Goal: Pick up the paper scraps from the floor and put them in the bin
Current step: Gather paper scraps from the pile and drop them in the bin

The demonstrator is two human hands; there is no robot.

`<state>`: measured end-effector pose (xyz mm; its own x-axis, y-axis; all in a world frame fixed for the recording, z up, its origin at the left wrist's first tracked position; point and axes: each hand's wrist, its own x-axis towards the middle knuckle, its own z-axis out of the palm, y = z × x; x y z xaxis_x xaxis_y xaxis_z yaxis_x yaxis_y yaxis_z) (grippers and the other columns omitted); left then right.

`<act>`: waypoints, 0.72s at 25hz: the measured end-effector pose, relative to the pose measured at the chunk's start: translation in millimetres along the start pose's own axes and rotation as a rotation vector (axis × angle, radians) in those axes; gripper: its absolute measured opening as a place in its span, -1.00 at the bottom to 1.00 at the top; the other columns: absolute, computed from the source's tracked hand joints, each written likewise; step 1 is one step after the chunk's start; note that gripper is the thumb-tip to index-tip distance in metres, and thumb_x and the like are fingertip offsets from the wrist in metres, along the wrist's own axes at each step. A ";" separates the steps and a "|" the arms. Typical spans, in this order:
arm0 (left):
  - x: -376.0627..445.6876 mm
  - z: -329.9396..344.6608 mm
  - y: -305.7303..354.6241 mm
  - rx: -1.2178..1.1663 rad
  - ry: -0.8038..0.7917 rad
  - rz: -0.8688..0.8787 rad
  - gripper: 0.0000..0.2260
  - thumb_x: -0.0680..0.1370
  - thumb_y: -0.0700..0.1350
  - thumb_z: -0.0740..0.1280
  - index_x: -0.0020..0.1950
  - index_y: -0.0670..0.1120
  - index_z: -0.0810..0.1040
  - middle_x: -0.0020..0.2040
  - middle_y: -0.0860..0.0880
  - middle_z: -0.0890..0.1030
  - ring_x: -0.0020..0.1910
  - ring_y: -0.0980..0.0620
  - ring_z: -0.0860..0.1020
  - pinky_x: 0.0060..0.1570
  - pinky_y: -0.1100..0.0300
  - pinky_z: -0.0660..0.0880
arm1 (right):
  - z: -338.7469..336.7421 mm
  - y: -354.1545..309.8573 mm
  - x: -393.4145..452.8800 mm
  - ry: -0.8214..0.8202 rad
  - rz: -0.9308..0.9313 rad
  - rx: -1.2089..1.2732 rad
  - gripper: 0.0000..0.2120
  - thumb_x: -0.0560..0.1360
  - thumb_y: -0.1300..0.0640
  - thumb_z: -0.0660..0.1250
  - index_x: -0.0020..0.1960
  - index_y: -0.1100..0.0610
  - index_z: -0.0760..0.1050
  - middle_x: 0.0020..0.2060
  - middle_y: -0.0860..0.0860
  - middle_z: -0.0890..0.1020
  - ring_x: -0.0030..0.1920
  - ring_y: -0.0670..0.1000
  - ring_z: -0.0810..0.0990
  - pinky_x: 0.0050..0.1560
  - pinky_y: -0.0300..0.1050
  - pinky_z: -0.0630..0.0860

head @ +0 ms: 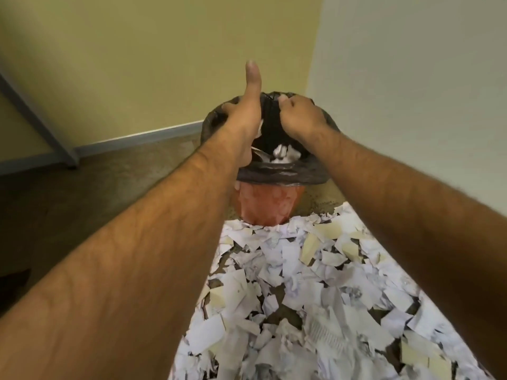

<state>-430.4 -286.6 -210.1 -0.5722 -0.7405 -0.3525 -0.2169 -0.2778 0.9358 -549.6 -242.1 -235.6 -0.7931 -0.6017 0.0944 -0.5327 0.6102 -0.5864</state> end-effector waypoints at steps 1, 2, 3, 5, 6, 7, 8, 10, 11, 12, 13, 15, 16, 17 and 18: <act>-4.1 -3.6 -4.0 0.007 -0.050 0.023 0.14 0.13 0.68 -0.02 0.59 0.12 -0.07 0.60 -0.03 0.10 0.53 -0.14 0.18 0.41 -0.26 0.21 | -2.8 3.0 -4.0 -0.006 0.004 -0.029 -0.56 0.65 -0.11 0.01 0.26 0.15 0.47 0.11 0.07 0.56 0.02 0.11 0.51 -0.05 -0.08 0.35; -11.1 -6.8 -7.8 0.021 -0.081 0.059 0.12 0.15 0.67 -0.03 0.59 0.11 -0.07 0.60 -0.02 0.06 0.55 -0.11 0.12 0.45 -0.26 0.12 | -7.4 5.8 -9.2 0.018 -0.003 -0.046 -0.60 0.65 -0.07 0.04 0.24 0.16 0.48 0.09 0.10 0.56 -0.03 0.11 0.50 -0.08 -0.09 0.34; -18.2 -10.8 -12.8 0.052 -0.080 0.102 0.08 0.19 0.66 -0.02 0.59 0.10 0.00 0.59 -0.01 0.11 0.55 -0.09 0.14 0.46 -0.26 0.12 | -12.4 8.4 -16.8 0.068 -0.026 -0.055 -0.64 0.65 -0.04 0.07 0.21 0.16 0.49 0.06 0.10 0.57 -0.06 0.10 0.50 -0.10 -0.10 0.34; -36.5 -21.3 -25.1 0.136 0.007 0.233 -0.15 0.34 0.57 0.07 0.44 0.04 0.35 0.41 0.03 0.42 0.40 -0.04 0.38 0.36 -0.18 0.34 | -18.7 10.2 -38.0 0.226 -0.133 -0.075 -0.70 0.64 -0.02 0.11 0.16 0.13 0.50 0.02 0.07 0.59 -0.04 0.09 0.52 -0.10 -0.11 0.34; -48.2 -28.1 -32.7 0.138 0.059 0.298 -0.38 0.43 0.47 0.13 0.24 0.05 0.48 0.23 0.06 0.54 0.23 0.00 0.51 0.23 -0.11 0.49 | -18.4 10.7 -51.9 0.306 -0.233 -0.083 -0.72 0.62 -0.02 0.12 0.14 0.12 0.50 0.02 0.06 0.60 -0.01 0.09 0.53 -0.09 -0.12 0.36; -56.6 -35.0 -40.7 0.125 0.100 0.361 -0.57 0.50 0.37 0.21 0.10 0.06 0.52 0.08 0.06 0.59 0.06 0.05 0.59 0.08 -0.04 0.59 | -18.0 12.0 -66.9 0.370 -0.354 -0.083 -0.73 0.61 -0.02 0.13 0.12 0.11 0.51 0.01 0.05 0.61 0.00 0.08 0.53 -0.06 -0.10 0.39; -66.5 -43.1 -49.0 0.130 0.124 0.423 -0.68 0.53 0.27 0.28 0.05 0.04 0.53 0.00 0.03 0.62 -0.07 0.07 0.61 -0.07 0.04 0.63 | -16.7 15.3 -83.1 0.399 -0.477 -0.083 -0.74 0.59 -0.02 0.14 0.09 0.11 0.51 -0.02 0.05 0.60 -0.01 0.07 0.53 -0.04 -0.06 0.42; -82.4 -61.7 -71.1 0.190 0.129 0.521 -0.77 0.54 0.14 0.35 0.02 -0.01 0.57 -0.10 -0.03 0.64 -0.23 0.09 0.60 -0.22 0.13 0.62 | -7.9 28.7 -122.5 0.345 -0.671 -0.086 -0.75 0.59 -0.02 0.17 0.05 0.11 0.52 -0.07 0.05 0.57 -0.05 0.03 0.50 -0.04 -0.05 0.43; -89.9 -72.8 -86.1 0.241 0.108 0.538 -0.79 0.54 0.10 0.37 0.01 -0.03 0.58 -0.12 -0.04 0.64 -0.26 0.09 0.59 -0.24 0.15 0.60 | 0.8 38.0 -148.5 0.269 -0.731 -0.099 -0.75 0.59 -0.03 0.18 0.05 0.11 0.52 -0.07 0.04 0.56 -0.06 0.01 0.49 -0.05 -0.07 0.43; -98.2 -83.7 -102.4 0.322 0.079 0.543 -0.80 0.53 0.07 0.39 0.01 -0.04 0.59 -0.13 -0.03 0.64 -0.25 0.09 0.59 -0.23 0.16 0.59 | 11.4 49.8 -175.6 0.180 -0.770 -0.112 -0.75 0.60 -0.03 0.18 0.07 0.11 0.52 -0.06 0.03 0.56 -0.06 0.00 0.48 -0.05 -0.08 0.43; -105.7 -95.7 -121.8 0.429 0.050 0.543 -0.79 0.52 0.08 0.40 0.02 -0.03 0.59 -0.12 -0.01 0.64 -0.21 0.10 0.59 -0.20 0.17 0.58 | 23.1 62.8 -204.4 0.083 -0.801 -0.124 -0.74 0.60 -0.05 0.19 0.09 0.11 0.52 -0.04 0.03 0.57 -0.04 -0.01 0.49 -0.04 -0.09 0.45; -127.5 -120.3 -166.7 0.718 -0.015 0.552 -0.72 0.49 0.17 0.40 0.05 0.01 0.58 -0.12 0.08 0.61 -0.16 0.13 0.57 -0.14 0.17 0.54 | 46.3 94.2 -266.9 -0.118 -0.837 -0.156 -0.65 0.59 -0.13 0.18 0.18 0.10 0.50 0.06 0.06 0.59 0.05 0.00 0.51 -0.01 -0.05 0.52; -142.5 -133.6 -191.2 0.881 -0.057 0.546 -0.68 0.48 0.23 0.38 0.09 0.05 0.56 -0.10 0.13 0.58 -0.13 0.13 0.55 -0.11 0.15 0.53 | 56.7 110.4 -298.2 -0.207 -0.860 -0.184 -0.59 0.58 -0.18 0.16 0.23 0.09 0.48 0.12 0.09 0.59 0.10 0.02 0.52 0.01 0.00 0.56; -158.9 -148.1 -217.0 1.041 -0.102 0.529 -0.63 0.48 0.29 0.33 0.14 0.09 0.53 -0.06 0.17 0.56 -0.09 0.13 0.53 -0.09 0.13 0.52 | 66.9 127.4 -328.0 -0.292 -0.886 -0.220 -0.53 0.58 -0.24 0.14 0.28 0.08 0.46 0.18 0.11 0.57 0.15 0.04 0.52 0.04 0.05 0.58; -176.6 -162.8 -242.2 1.182 -0.145 0.514 -0.58 0.49 0.35 0.26 0.20 0.12 0.49 -0.01 0.19 0.52 -0.03 0.13 0.51 -0.07 0.12 0.52 | 75.2 143.0 -357.1 -0.381 -0.905 -0.262 -0.47 0.57 -0.29 0.12 0.32 0.07 0.43 0.24 0.11 0.55 0.21 0.06 0.51 0.09 0.07 0.57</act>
<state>-148.0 -188.2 -374.2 -0.8617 -0.5070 -0.0222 -0.4680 0.7771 0.4208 -320.3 21.3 -413.7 0.0621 -0.9901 0.1262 -0.9708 -0.0893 -0.2228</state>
